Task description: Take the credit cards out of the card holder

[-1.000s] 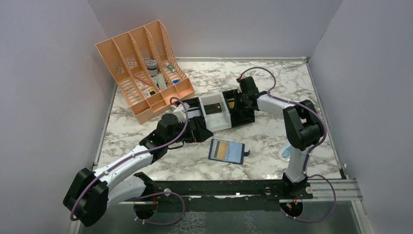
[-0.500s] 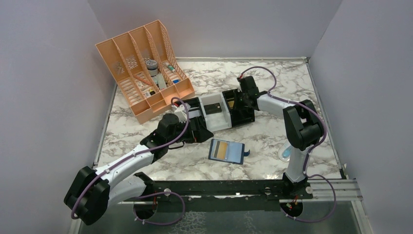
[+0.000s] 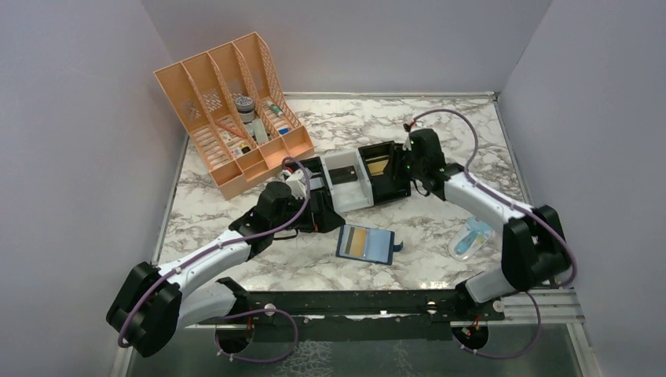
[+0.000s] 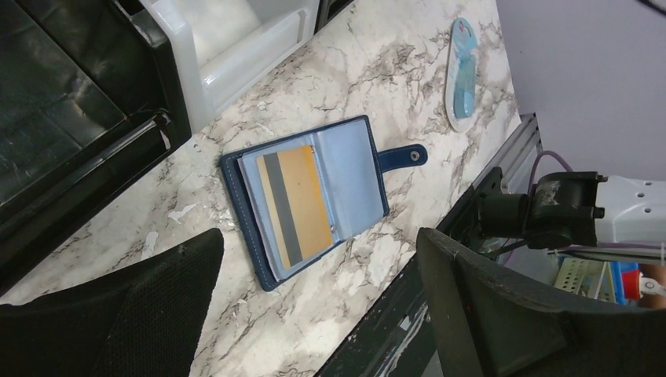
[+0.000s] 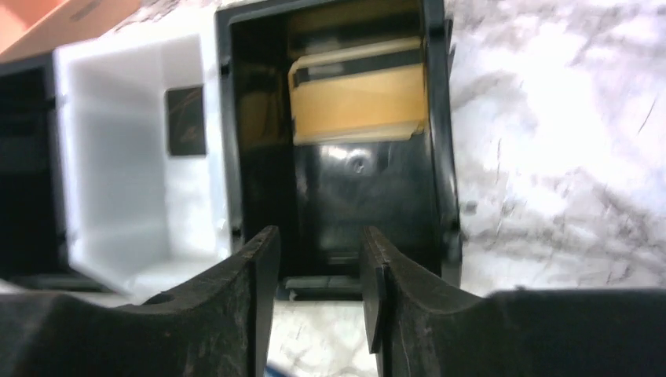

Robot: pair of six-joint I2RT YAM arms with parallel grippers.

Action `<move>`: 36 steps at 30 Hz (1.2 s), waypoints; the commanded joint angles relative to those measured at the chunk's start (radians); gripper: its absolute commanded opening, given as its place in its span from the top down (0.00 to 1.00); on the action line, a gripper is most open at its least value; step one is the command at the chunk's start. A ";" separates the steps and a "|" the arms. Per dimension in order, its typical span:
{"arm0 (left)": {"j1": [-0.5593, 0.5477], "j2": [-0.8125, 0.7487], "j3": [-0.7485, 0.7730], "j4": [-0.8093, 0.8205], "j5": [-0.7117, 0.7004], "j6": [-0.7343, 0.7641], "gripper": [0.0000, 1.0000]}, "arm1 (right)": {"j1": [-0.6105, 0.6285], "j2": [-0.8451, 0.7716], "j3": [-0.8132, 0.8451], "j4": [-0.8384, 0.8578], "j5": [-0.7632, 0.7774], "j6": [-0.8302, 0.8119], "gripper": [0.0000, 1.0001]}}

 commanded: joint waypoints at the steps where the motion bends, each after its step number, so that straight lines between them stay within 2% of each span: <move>1: -0.006 0.015 0.041 -0.008 0.037 0.055 0.06 | 0.001 -0.182 -0.211 0.154 -0.205 0.135 0.51; 3: -0.017 0.033 0.049 -0.007 0.050 0.057 0.07 | 0.001 -0.239 -0.323 0.272 -0.365 0.220 0.52; 5: -0.024 0.053 0.066 -0.007 0.071 0.059 0.07 | 0.003 -0.255 -0.417 0.409 -0.522 0.311 0.58; 7: -0.035 0.060 0.081 -0.008 0.074 0.061 0.08 | 0.021 -0.255 -0.483 0.496 -0.590 0.388 0.59; 12: -0.066 0.064 0.087 -0.006 0.052 0.065 0.09 | 0.114 -0.226 -0.551 0.542 -0.584 0.465 0.59; 15: -0.086 0.092 0.092 -0.015 0.052 0.076 0.11 | 0.154 -0.218 -0.610 0.564 -0.526 0.514 0.62; 18: -0.117 0.121 0.101 -0.025 0.024 0.081 0.13 | 0.159 -0.199 -0.657 0.579 -0.498 0.545 0.68; 27: -0.221 0.252 0.212 -0.145 -0.098 0.141 0.21 | 0.158 -0.059 -0.705 0.681 -0.516 0.613 0.73; 31: -0.234 0.289 0.224 -0.164 -0.144 0.143 0.26 | 0.159 0.002 -0.714 0.720 -0.516 0.642 0.77; 36: -0.240 0.319 0.207 -0.181 -0.219 0.142 0.35 | 0.159 0.003 -0.714 0.706 -0.474 0.654 0.80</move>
